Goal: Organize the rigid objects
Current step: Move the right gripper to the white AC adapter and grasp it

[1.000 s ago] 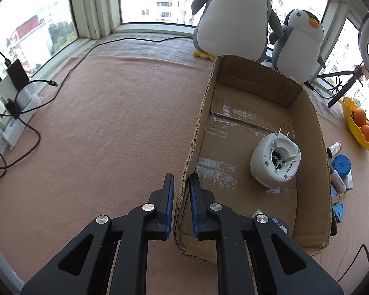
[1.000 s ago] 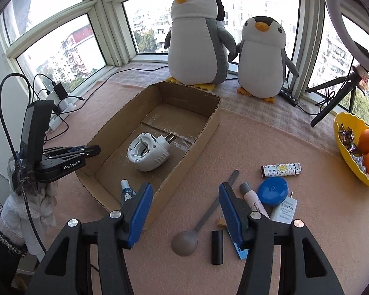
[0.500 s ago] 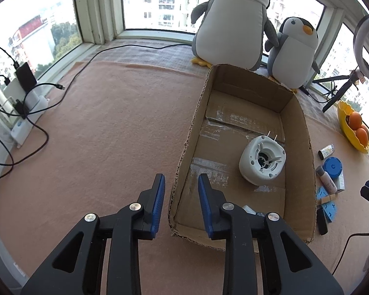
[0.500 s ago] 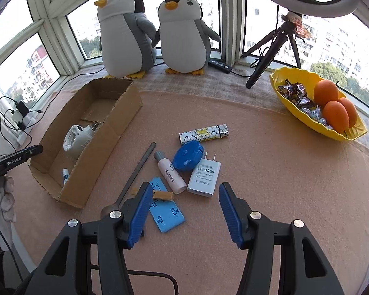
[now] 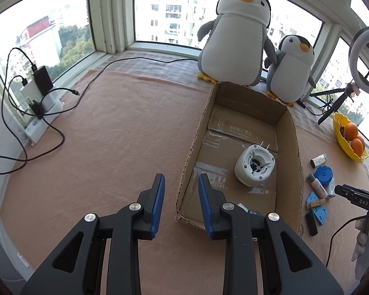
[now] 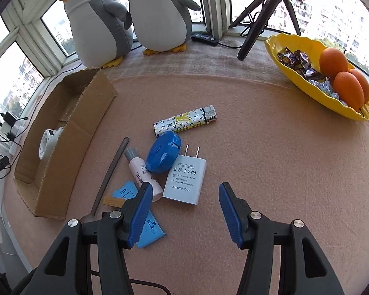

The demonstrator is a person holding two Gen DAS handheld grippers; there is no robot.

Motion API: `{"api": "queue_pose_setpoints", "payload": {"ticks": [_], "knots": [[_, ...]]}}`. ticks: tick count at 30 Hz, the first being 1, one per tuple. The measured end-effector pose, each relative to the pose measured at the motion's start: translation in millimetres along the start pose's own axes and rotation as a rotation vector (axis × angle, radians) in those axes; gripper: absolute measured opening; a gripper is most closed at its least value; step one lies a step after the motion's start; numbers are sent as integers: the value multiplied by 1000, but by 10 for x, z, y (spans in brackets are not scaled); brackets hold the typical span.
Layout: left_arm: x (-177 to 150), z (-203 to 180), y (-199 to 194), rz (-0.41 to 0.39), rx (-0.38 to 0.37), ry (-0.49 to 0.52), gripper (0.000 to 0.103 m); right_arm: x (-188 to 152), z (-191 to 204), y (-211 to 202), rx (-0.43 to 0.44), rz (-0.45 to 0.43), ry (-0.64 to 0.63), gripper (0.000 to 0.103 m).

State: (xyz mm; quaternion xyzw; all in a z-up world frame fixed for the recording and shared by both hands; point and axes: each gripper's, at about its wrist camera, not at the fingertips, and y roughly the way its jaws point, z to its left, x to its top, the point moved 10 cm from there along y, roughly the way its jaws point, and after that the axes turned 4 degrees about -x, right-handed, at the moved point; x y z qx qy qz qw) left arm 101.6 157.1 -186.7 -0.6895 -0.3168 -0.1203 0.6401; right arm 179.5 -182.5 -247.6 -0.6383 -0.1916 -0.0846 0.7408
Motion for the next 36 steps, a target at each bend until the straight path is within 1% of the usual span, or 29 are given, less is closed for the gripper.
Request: {"api": "queue_pose_setpoints", "payload": {"ticks": [6,13,17,18,19,20,27,36], "knots": [[-24,44,-36,-3,11,-17,26,-5,53,142,-7,29,-22,51],[-35,58,-57,-5,14,-19,26,0,33,250,-33,54,-49,41],[-31,55,-67,-6,14,-19,26,25,18,295,-36,63,-59,40],[-31,55,-68,-6,14,-18,26,28,10,306,-38,67,-61,39],[-28,48,-64,-6,14,-17,26,26,-3,317,-43,73,-63,35],[-27,45,-61,-5,14,-15,26,27,-17,329,-47,76,-67,34],[-37,50,-1,11,4,-23,26,11,-111,311,-69,76,-60,33],[-43,68,42,17,2,-30,26,-59,-364,209,-116,50,-19,33]]}}
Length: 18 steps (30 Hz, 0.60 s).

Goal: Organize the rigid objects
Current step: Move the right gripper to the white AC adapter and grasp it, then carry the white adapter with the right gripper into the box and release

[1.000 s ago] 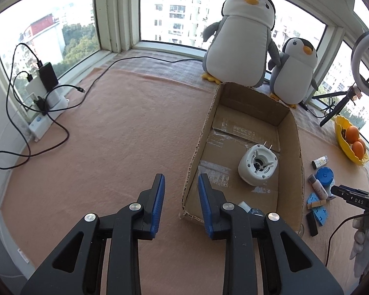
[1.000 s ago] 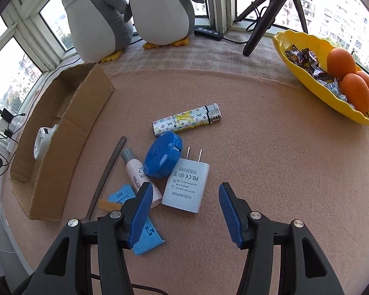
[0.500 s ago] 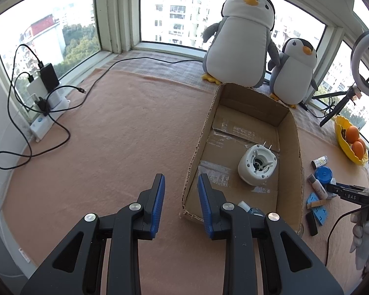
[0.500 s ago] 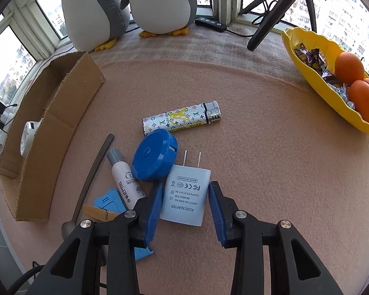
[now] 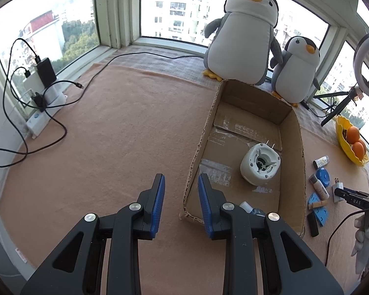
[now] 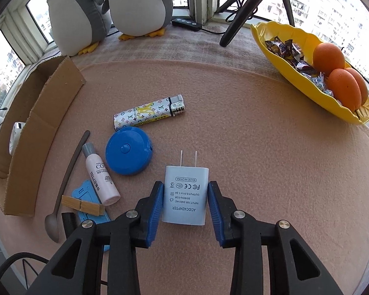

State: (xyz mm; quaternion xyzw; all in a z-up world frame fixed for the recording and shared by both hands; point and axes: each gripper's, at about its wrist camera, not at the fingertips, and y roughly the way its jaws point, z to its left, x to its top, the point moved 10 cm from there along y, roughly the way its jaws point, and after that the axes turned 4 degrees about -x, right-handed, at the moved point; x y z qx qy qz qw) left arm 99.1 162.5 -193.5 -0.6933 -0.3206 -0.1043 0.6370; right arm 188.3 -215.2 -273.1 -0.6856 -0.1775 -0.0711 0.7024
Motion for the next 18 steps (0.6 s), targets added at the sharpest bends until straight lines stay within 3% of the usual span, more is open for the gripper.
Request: {"api": "queue_pose_setpoints", "payload": {"ticks": [10,18], "knots": [[-23,8,75,14,-9,-2,26,93,63,-383,5,-100,-1,33],[-11,54,178,23,-14,-5,26,311,645,-923,81,-212,-93,33]]}}
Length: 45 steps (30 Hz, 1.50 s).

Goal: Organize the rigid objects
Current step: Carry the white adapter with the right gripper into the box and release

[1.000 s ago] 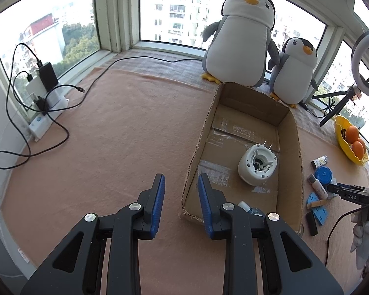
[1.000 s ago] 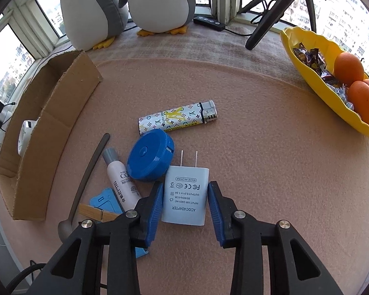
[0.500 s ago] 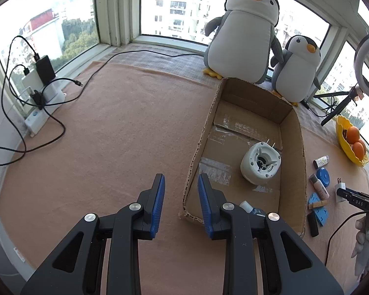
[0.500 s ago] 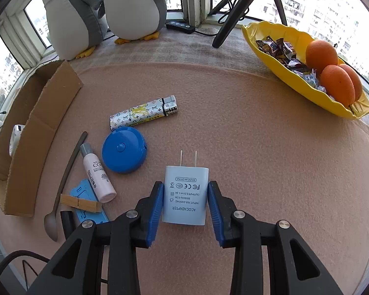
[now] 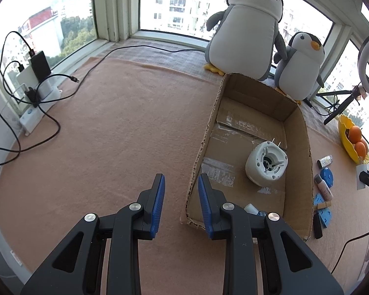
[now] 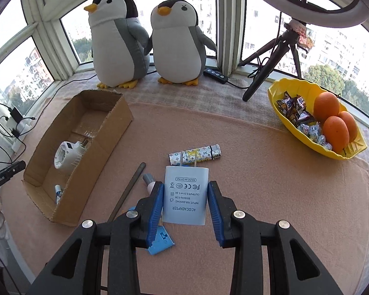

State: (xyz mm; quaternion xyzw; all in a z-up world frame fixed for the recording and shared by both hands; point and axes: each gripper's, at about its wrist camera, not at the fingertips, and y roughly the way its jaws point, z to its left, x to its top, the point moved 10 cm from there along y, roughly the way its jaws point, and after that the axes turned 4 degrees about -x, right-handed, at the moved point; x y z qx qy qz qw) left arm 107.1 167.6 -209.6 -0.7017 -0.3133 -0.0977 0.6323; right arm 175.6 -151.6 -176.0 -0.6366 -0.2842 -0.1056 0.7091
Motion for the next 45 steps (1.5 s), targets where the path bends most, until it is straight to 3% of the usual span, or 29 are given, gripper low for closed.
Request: {"api": "queue_pose_setpoints", "payload": {"ticks": [4,11,19,23,29,32,41,45], "knots": [[33,8,53,-4,-5,7,38,132,408,-163,50,-39,-59,33],[88,-6,194,6,-25,23,38,202,1161,-262,153,-52,-150,33],[91,-56,354,16,-38,50,38,162,1703,-83,192,-16,-214,33],[90,-80,416,20,-47,57,37,82,1878,26,199,13,-242,33],[81,-100,487,30,-56,63,18,6,2026,141,206,37,-259,33],[81,-119,498,30,-58,70,14,-17,2076,181,205,44,-269,33],[80,-140,517,31,-57,73,12,-37,2127,252,196,54,-291,34],[84,-141,521,29,-53,74,12,9,2114,178,198,25,-281,54]]}}
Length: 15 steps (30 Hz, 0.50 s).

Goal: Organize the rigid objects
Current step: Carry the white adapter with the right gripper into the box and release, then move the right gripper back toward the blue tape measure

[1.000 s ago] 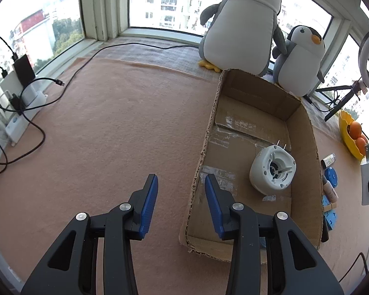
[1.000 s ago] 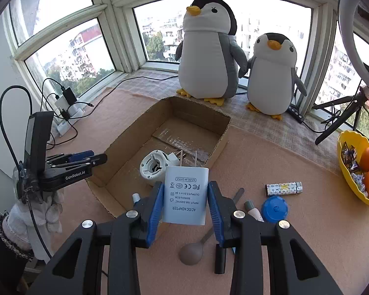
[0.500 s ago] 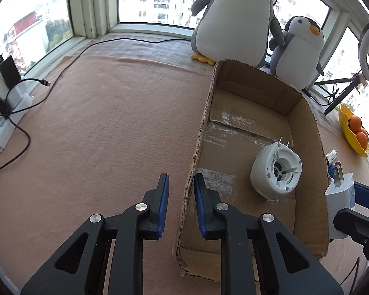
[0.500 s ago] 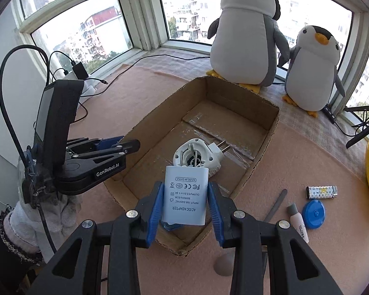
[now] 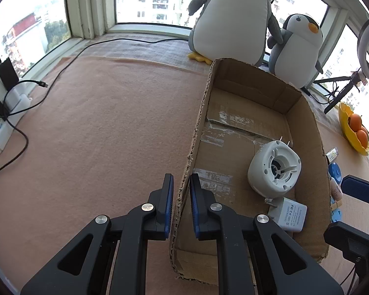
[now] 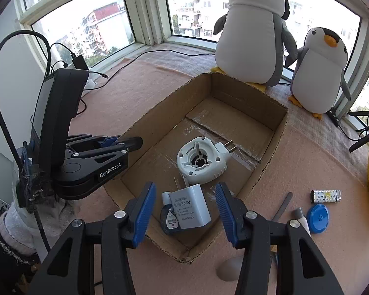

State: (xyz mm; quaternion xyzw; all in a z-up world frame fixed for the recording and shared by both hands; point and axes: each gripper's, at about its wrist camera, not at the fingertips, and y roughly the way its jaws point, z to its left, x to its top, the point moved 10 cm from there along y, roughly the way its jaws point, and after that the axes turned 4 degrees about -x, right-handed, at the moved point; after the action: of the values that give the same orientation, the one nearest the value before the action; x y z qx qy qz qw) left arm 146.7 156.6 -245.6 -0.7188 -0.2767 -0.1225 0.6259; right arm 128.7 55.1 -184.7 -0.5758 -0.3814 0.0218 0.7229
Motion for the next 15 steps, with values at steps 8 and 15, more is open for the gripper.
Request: {"api": "queue_pose_setpoints", "payload": {"ticks": [8,15], "knots": [[-2,1,7,2,8,5,12,-4,-113,-97,-2,-18,26,55],[-5,5,-18,3,17,5,12,-85,-403,-249,-17,-38,86,55]]}}
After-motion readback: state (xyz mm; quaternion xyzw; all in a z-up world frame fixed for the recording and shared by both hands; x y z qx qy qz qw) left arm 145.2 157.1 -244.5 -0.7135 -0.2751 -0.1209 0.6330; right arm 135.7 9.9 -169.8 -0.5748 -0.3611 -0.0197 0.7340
